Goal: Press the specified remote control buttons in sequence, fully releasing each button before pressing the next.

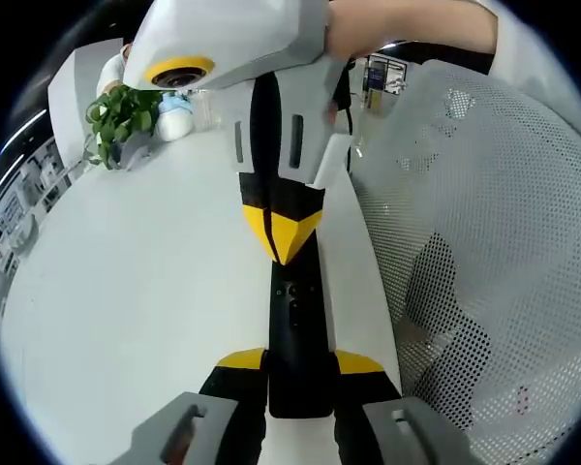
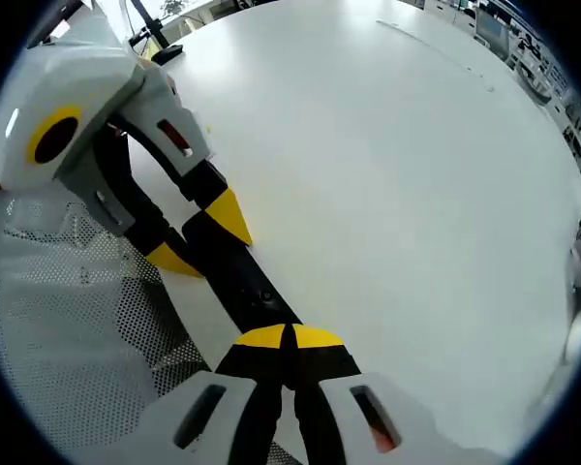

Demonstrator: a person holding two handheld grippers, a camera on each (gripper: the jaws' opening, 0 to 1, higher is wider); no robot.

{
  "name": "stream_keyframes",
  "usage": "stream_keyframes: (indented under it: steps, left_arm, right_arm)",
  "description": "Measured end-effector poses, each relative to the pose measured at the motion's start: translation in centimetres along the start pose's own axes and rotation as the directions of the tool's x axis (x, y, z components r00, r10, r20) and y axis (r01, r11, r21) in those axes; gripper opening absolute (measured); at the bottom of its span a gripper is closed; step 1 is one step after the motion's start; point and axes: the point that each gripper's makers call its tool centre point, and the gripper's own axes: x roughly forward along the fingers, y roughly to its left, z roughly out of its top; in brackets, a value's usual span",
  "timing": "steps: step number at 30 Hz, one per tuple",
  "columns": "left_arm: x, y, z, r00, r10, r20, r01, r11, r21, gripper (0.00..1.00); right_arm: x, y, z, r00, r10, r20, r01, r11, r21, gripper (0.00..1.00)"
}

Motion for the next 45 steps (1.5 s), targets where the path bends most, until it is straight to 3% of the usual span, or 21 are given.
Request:
stream_keyframes:
  steps: [3,6,9,15,25,37,45]
  left_arm:
    - [0.0,0.0,0.0,1.000,0.000,-0.001,0.000,1.000,0.000,0.25]
    - [0.0,0.0,0.0,1.000,0.001,-0.001,-0.001,1.000,-0.001,0.25]
    - [0.0,0.0,0.0,1.000,0.002,-0.001,-0.002,1.000,-0.001,0.25]
    - [-0.1,0.0,0.0,1.000,0.002,-0.004,-0.002,1.000,0.002,0.24]
    - [-0.1,0.0,0.1,1.000,0.002,-0.004,-0.002,1.000,0.001,0.24]
    - [-0.1,0.0,0.1,1.000,0.002,-0.003,-0.002,1.000,0.001,0.24]
    - [-0.1,0.0,0.1,1.000,0.001,0.001,-0.001,1.000,0.000,0.24]
  right_arm:
    - [-0.1,0.0,0.1,0.996,-0.031,0.078,0.033,0.999,-0.023,0.00]
    - [-0.2,0.0,0.1,0.987,-0.005,0.161,0.003,1.000,0.012,0.00]
    - [-0.3,-0.1,-0.1,0.979,0.010,0.205,-0.033,0.994,0.107,0.00]
    - [-0.4,-0.4,-0.7,0.986,-0.021,0.167,0.008,0.997,0.078,0.00]
    - [-0.7,0.3,-1.2,0.991,-0.057,0.123,0.065,0.996,-0.068,0.00]
    - [-0.6,0.7,-1.2,0.992,-0.055,0.114,0.071,0.987,-0.147,0.00]
    - [-0.4,0.7,-1.1,0.999,-0.023,0.048,0.033,0.978,-0.208,0.00]
